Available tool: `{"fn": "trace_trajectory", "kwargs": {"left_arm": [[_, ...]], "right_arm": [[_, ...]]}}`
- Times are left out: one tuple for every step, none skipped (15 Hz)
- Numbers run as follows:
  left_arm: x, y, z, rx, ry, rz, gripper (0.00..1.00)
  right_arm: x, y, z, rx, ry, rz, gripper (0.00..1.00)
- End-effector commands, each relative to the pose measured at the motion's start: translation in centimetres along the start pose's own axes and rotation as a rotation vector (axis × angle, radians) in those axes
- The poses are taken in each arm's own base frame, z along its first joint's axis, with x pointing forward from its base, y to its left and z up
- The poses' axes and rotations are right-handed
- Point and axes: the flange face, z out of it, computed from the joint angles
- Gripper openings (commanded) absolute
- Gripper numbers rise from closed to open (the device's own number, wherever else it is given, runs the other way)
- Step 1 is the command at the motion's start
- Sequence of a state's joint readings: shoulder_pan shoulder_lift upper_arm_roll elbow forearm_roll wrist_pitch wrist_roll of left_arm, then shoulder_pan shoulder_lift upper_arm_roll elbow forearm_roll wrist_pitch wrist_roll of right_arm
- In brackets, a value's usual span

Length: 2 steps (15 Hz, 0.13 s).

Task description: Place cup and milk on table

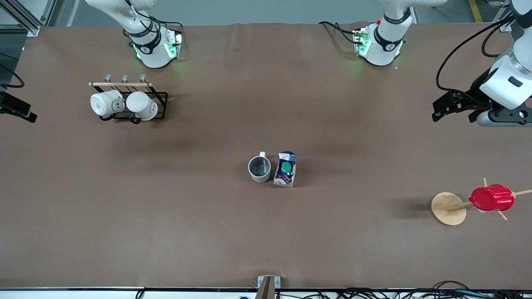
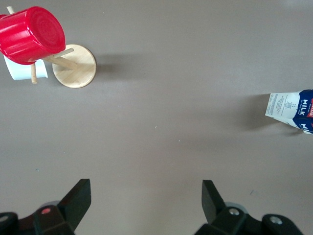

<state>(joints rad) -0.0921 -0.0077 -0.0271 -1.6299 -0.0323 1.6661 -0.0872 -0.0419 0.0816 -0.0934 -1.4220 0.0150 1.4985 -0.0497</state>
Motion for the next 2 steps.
{"fn": "trace_trajectory", "kwargs": {"left_arm": [[-0.42,0.32,-0.36,-0.007,0.014,0.020,1.00],[-0.45,0.64,-0.35,-0.006,0.014,0.026,1.00]], "right_arm": [[-0.98,0.19,-0.30,0.013,0.003,-0.005,1.00],[-0.98,0.27,-0.30,0.013,0.003,-0.003,1.00]]}}
